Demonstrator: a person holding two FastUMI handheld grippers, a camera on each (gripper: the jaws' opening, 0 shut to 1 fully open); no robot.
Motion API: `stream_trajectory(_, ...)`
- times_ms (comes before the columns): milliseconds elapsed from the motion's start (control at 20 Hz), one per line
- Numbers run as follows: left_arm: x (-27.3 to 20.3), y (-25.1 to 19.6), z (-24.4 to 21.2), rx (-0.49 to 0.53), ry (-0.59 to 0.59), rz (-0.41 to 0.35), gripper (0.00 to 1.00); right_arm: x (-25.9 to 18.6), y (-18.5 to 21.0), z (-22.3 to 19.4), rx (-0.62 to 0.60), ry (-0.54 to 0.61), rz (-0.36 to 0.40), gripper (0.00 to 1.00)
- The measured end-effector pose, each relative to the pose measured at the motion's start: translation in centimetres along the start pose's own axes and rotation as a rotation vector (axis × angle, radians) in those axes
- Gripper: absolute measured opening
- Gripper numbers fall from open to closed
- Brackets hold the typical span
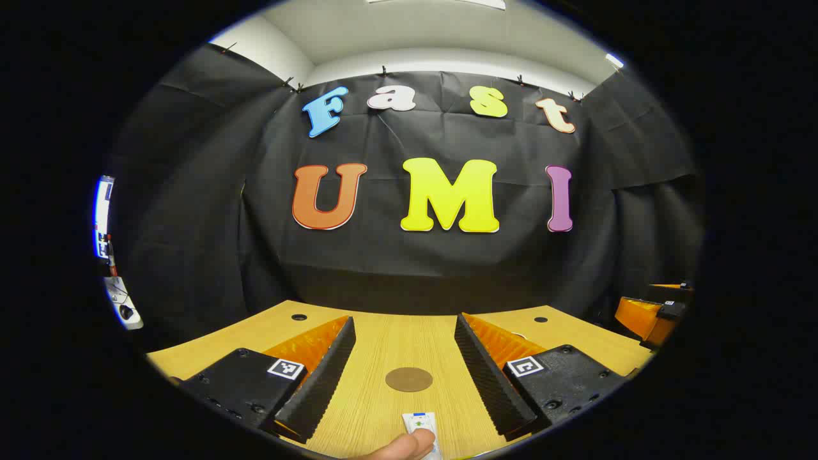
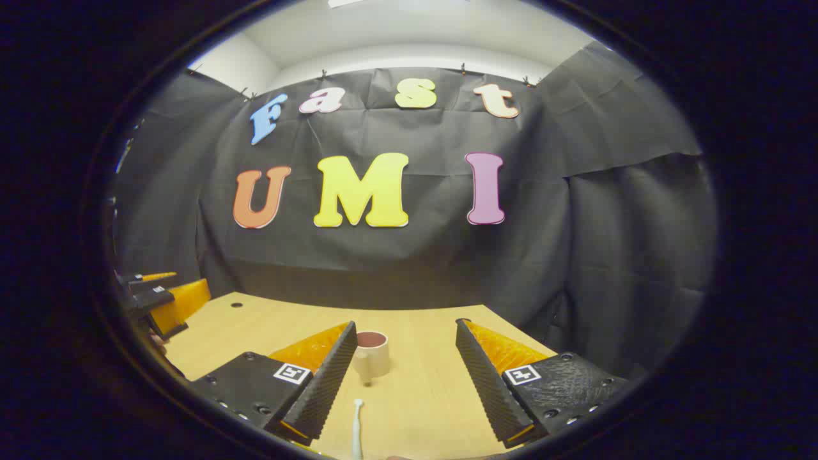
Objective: Put the toothbrush and toothpaste on the desktop into the cup, then pick up the cup and place it on the coaster on the desktop.
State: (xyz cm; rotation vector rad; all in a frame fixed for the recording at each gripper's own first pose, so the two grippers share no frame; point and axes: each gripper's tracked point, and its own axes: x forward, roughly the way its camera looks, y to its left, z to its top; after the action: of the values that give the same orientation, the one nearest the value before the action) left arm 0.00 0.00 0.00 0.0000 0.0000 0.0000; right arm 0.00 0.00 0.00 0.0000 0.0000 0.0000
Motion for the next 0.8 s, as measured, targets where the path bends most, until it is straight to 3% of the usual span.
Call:
stream_trajectory(150, -0.3, -0.2, -0.4, 0.049, 0.017, -0.009, 0.99, -0.9, -0.6, 0.2, -0.033, -0.031, -0.038, 0.94)
stream_trajectory(400, 0.0, 0.2, 0.1, 0.036, 0.001, 0.013, 0.99, -0.7, -0.6, 0.3, -0.036, -0.016, -0.019, 0.96)
stream_trajectory(800, -0.2, 0.0, -0.1, 0.063, 0.019, -0.019, 0.99, 0.6, -0.4, -1.7, -0.044, 0.028, -0.028, 0.96)
